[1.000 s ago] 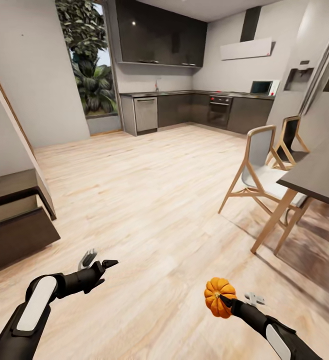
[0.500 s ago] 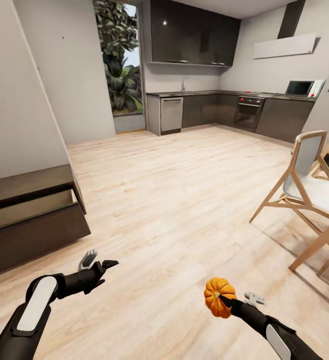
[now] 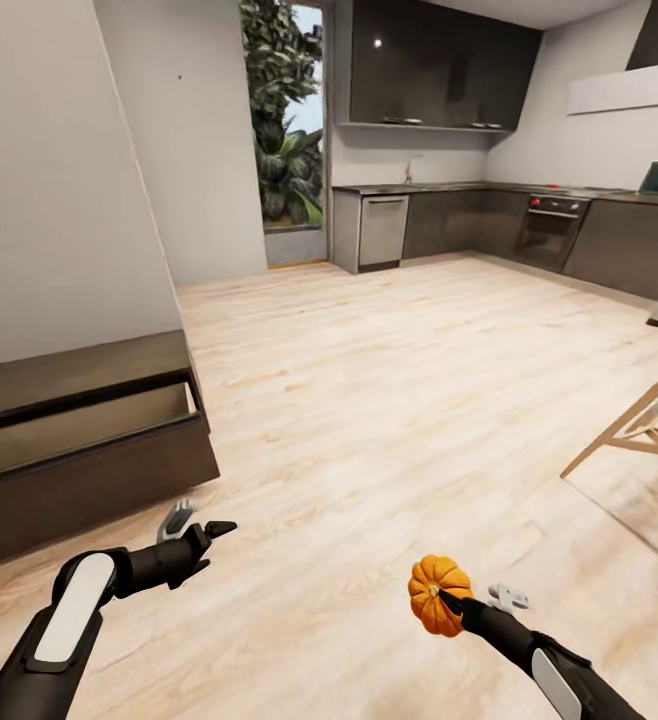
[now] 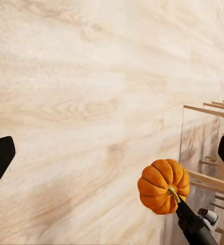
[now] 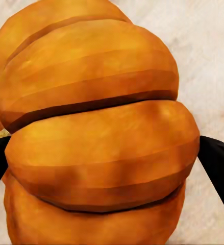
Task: Place each of the two pumpkins and all three candles from the living room inside a cabinet in the living room (use any cabinet), then make sure every cabinet is closed, and position the cauldron so it is next to a table in the living room.
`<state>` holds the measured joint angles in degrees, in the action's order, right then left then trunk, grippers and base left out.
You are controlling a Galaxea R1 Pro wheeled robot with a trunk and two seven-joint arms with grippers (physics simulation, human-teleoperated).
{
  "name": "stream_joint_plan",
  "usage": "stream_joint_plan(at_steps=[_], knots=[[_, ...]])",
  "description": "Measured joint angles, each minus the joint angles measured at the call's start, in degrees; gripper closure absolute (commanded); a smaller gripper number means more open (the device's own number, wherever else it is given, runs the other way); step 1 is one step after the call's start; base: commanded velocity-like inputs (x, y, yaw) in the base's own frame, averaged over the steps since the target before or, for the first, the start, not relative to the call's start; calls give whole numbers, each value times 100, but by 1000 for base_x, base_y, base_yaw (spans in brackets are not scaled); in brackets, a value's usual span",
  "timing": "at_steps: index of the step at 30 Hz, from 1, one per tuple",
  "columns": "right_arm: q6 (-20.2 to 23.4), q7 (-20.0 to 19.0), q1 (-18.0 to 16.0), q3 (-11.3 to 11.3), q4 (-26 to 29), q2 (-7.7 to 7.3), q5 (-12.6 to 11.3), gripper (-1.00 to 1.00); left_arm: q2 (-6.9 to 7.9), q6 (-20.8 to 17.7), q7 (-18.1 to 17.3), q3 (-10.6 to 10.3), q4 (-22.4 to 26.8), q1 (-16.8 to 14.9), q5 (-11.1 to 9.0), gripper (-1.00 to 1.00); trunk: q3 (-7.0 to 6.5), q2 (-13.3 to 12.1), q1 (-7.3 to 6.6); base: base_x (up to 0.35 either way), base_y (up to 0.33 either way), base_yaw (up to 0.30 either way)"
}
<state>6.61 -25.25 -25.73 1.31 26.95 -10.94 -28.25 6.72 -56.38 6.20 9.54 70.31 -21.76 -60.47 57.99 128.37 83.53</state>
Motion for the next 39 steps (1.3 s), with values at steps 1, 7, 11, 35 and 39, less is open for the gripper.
stream_joint_plan(at_steps=[1, 7, 11, 35, 39], knots=[[0, 4, 0, 0, 0, 0, 0, 100, -1, 0, 0, 0, -1, 0, 0, -100, 0, 0, 0, 249, 210, 293], [0, 7, 0, 0, 0, 0, 0, 100, -3, 0, -1, 0, -2, 0, 0, -100, 0, 0, 1, 212, 229, 293], [0, 10, 0, 0, 0, 0, 0, 100, -3, 0, -1, 0, -2, 0, 0, -100, 0, 0, 1, 161, 253, 293], [0, 22, 0, 0, 3, 0, 8, 100, 5, 0, 1, 2, -2, 0, 0, -100, 0, 0, 1, 48, 279, 293], [1, 25, 0, 0, 4, 0, 8, 100, 6, 0, 0, 0, -2, 0, 0, -100, 0, 0, 0, 207, 230, 293]])
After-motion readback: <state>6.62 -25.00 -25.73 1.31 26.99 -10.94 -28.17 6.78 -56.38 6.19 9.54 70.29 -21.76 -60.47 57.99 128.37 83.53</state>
